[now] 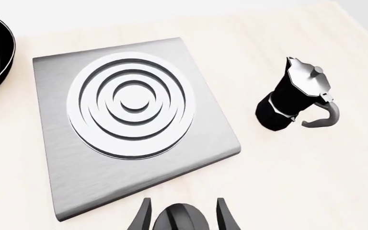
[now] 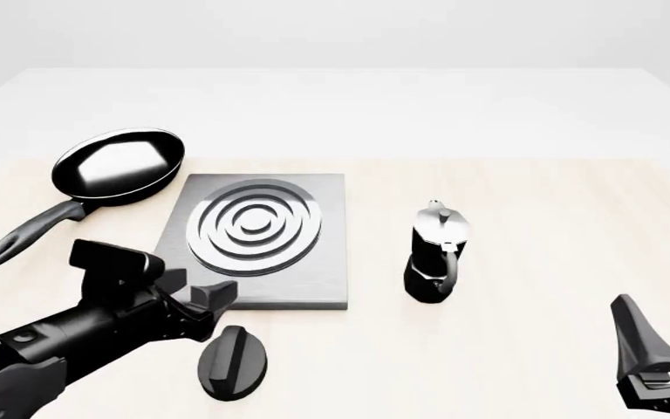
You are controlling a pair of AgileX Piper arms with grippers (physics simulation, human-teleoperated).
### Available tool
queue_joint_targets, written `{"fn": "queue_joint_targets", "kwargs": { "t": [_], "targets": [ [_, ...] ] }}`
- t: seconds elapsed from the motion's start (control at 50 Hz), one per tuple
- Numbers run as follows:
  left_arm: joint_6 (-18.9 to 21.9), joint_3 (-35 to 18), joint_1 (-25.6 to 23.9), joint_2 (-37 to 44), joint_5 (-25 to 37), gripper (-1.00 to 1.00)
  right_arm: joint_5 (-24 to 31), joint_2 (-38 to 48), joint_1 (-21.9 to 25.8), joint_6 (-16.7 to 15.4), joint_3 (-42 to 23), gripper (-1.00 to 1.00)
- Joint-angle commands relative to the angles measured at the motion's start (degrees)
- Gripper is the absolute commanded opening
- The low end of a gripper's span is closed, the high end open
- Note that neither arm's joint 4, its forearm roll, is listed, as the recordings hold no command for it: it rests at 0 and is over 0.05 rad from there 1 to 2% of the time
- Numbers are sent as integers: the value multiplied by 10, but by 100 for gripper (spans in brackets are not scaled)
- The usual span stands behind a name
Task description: Turn on the stove.
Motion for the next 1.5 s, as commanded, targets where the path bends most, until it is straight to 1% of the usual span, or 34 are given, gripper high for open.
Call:
{"fn": "queue_joint_targets", "kwargs": {
  "t": [0.02,0.22,0.32,0.36,0.52,0.6,0.72,0.94,1.5],
  "targets": [
    [-12,14,-4,33,-29,100,5,-7,-1,1,0,100],
    [-28,21,-3,59,-49,100,6,-8,-1,2,0,100],
    [-38,25,-10,72,-60,100,9,-11,-1,1,0,100],
    [-50,27,-15,86,-69,100,9,-10,-1,1,0,100],
    [-51,38,-11,97,-87,100,13,-15,-2,1,0,100],
    [-59,46,-12,111,-102,100,12,-15,-1,0,0,100],
    [-61,46,-12,115,-103,100,11,-14,-2,0,0,100],
    [-64,53,-1,143,-130,100,10,-13,-3,1,0,100],
    [-103,60,-20,219,-183,100,15,-17,-4,2,0,100]
  ]
}}
